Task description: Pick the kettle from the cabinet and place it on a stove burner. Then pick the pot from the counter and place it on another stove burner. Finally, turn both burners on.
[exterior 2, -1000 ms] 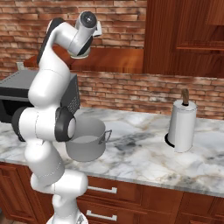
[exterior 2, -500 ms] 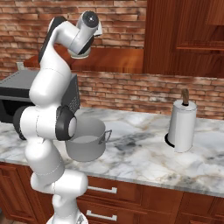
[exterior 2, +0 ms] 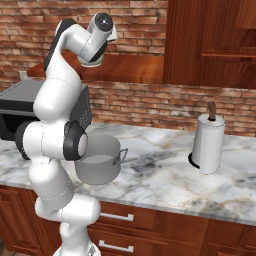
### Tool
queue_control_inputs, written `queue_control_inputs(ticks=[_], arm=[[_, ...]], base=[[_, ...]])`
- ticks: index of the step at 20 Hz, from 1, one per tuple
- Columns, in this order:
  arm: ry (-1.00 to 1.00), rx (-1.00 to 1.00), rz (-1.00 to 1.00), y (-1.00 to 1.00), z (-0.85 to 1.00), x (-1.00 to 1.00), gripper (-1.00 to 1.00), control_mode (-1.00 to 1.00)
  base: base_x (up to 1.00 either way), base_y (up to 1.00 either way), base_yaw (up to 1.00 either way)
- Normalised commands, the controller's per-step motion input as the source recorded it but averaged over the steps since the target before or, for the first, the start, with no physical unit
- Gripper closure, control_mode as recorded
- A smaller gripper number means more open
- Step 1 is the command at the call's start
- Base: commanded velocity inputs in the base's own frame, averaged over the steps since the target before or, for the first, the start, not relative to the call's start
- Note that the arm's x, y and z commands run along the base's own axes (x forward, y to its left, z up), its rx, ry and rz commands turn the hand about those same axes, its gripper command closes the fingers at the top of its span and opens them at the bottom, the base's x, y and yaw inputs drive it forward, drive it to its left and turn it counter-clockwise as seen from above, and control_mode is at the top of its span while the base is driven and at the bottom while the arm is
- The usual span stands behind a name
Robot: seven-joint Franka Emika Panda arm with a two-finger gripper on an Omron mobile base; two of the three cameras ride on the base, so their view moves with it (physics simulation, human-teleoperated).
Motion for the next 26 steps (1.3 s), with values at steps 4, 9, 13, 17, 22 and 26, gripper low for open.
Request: queue_control_inputs(ticks=[4,9,13,17,22,26], arm=[[-0.01,0.0,0.0,0.0,0.07,-0.06,1.0,-1.0],[-0.03,0.0,0.0,0.0,0.16,-0.16,1.0,-1.0],[-0.02,0.0,0.0,0.0,0.09,-0.26,1.0,-1.0],[-0.01,0.0,0.0,-0.02,0.06,-0.31,1.0,-1.0],[-0.01,0.0,0.0,-0.05,0.07,-0.44,1.0,-1.0],[-0.04,0.0,0.0,0.0,0.12,-0.48,1.0,-1.0]], base=[[0.0,0.0,0.0],[0.0,0.0,0.0],[0.0,0.0,0.0],[0.0,0.0,0.0],[0.0,0.0,0.0],[0.0,0.0,0.0]])
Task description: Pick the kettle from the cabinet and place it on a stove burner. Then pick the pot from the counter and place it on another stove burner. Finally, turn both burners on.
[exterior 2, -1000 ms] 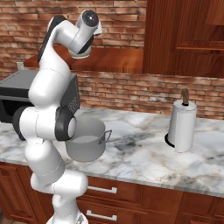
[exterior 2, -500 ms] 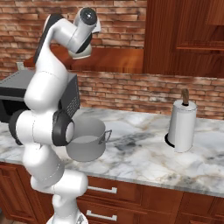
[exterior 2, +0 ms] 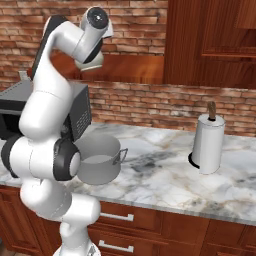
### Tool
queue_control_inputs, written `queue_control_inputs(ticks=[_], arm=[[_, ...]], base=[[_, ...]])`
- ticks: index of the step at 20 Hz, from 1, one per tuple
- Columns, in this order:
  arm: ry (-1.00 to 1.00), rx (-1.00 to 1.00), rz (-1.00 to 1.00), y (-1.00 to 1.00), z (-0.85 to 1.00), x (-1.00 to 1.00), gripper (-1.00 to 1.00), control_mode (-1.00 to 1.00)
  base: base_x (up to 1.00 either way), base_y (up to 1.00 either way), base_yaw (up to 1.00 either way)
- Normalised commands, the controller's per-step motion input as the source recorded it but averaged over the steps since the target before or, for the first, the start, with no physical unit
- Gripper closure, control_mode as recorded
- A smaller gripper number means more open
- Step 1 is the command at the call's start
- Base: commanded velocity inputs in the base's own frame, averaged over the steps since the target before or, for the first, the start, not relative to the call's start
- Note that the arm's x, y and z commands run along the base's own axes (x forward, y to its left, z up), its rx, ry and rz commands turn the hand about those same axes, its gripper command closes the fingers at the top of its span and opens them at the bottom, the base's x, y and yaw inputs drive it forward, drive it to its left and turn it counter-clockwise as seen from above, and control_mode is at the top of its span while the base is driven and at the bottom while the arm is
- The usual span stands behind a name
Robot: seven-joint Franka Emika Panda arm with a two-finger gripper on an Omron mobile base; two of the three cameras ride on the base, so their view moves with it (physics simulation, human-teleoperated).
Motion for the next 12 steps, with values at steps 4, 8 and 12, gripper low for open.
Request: queue_control_inputs(ticks=[4,8,12], arm=[[-0.05,0.0,0.0,0.0,0.13,-0.47,1.0,-1.0],[-0.04,0.0,0.0,0.0,0.13,-0.46,1.0,-1.0],[-0.05,0.0,0.0,0.0,0.14,-0.48,1.0,-1.0]], base=[[0.0,0.0,0.0],[0.0,0.0,0.0],[0.0,0.0,0.0]])
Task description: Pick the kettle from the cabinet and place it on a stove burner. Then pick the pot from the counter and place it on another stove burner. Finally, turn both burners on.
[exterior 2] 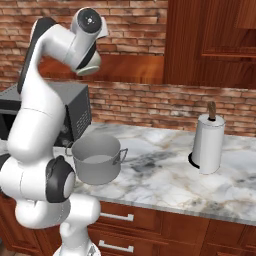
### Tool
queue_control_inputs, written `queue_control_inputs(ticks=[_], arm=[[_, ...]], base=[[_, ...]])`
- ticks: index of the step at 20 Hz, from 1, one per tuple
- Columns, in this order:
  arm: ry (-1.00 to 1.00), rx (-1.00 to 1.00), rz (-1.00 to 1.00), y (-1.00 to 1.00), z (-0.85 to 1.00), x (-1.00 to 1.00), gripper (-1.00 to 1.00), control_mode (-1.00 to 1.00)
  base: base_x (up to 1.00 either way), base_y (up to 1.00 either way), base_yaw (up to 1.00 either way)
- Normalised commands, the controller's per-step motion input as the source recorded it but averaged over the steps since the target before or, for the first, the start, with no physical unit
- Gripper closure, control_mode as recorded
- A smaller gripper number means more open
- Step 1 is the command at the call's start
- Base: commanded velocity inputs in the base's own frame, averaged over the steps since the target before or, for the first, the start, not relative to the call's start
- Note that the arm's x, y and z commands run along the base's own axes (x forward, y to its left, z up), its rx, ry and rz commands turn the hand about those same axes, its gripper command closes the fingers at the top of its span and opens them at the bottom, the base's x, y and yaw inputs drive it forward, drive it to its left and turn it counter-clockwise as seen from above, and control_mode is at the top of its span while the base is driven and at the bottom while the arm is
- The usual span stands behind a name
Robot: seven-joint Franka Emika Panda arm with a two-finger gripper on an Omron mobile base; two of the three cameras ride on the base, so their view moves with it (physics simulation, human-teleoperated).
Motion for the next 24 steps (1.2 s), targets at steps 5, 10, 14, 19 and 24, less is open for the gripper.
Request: queue_control_inputs(ticks=[5,10,14,19,24], arm=[[-0.04,-0.01,0.0,0.0,0.12,-0.48,1.0,-1.0],[-0.01,-0.01,0.0,0.0,0.05,-0.46,1.0,-1.0],[-0.01,0.0,0.0,0.0,0.04,-0.51,1.0,-1.0],[-0.01,0.0,0.0,0.0,0.01,-0.5,1.0,-1.0],[-0.02,0.0,0.0,0.0,0.0,-0.5,1.0,-1.0]], base=[[0.0,0.0,0.0],[0.0,0.0,0.0],[0.0,0.0,0.0],[0.0,0.0,0.0],[0.0,0.0,0.0]])
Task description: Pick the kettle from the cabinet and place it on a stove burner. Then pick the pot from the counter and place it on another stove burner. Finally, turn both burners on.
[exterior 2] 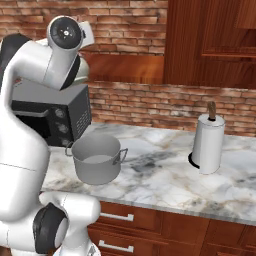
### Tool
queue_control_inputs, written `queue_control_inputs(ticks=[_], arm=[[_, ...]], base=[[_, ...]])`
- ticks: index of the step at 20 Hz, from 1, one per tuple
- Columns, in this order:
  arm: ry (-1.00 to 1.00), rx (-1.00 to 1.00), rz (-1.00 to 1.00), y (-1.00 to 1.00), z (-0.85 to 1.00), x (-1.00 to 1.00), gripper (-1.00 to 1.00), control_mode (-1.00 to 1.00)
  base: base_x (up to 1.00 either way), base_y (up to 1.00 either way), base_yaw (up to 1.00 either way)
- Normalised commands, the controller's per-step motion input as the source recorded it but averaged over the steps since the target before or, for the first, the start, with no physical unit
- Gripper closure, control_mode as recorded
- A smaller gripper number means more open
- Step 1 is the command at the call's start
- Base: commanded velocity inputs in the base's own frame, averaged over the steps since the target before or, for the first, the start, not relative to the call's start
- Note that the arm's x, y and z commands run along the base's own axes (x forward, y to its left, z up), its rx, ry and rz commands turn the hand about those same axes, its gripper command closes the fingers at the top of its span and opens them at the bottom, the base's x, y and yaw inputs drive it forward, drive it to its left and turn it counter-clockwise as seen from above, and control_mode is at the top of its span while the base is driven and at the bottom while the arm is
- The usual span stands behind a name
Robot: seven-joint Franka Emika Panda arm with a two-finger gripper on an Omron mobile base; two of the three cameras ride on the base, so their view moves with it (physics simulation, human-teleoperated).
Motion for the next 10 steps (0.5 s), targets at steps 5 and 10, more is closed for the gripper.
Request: queue_control_inputs(ticks=[5,10], arm=[[-0.02,0.0,0.0,0.0,0.0,-0.5,1.0,-1.0],[-0.01,0.0,0.0,0.0,0.0,-0.48,1.0,-1.0]], base=[[0.0,0.0,0.0],[0.0,0.0,0.0]])
